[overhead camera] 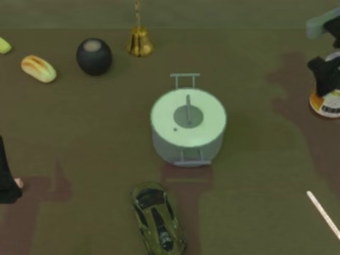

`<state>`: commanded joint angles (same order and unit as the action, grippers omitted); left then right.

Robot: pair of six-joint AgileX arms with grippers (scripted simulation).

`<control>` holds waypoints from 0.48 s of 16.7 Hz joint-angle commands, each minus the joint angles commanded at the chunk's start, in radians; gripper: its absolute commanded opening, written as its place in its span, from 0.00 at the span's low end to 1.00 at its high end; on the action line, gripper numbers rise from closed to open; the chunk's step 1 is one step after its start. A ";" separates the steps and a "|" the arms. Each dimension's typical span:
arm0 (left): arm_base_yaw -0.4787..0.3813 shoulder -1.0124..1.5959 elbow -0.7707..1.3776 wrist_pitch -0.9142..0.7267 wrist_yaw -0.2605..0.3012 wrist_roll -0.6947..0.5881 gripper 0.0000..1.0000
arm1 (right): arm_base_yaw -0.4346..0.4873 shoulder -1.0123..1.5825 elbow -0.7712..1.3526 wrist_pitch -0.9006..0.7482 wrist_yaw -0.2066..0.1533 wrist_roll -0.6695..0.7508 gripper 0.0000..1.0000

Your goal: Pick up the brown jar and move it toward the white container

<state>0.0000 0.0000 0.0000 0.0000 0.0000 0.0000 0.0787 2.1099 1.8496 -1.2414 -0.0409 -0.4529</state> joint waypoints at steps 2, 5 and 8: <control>0.000 0.000 0.000 0.000 0.000 0.000 1.00 | 0.038 0.002 -0.015 0.030 0.013 0.145 0.00; 0.000 0.000 0.000 0.000 0.000 0.000 1.00 | 0.099 0.002 -0.041 0.079 0.034 0.383 0.00; 0.000 0.000 0.000 0.000 0.000 0.000 1.00 | 0.154 0.008 -0.072 0.118 0.052 0.593 0.00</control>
<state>0.0000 0.0000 0.0000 0.0000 0.0000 0.0000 0.2330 2.1181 1.7779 -1.1230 0.0112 0.1399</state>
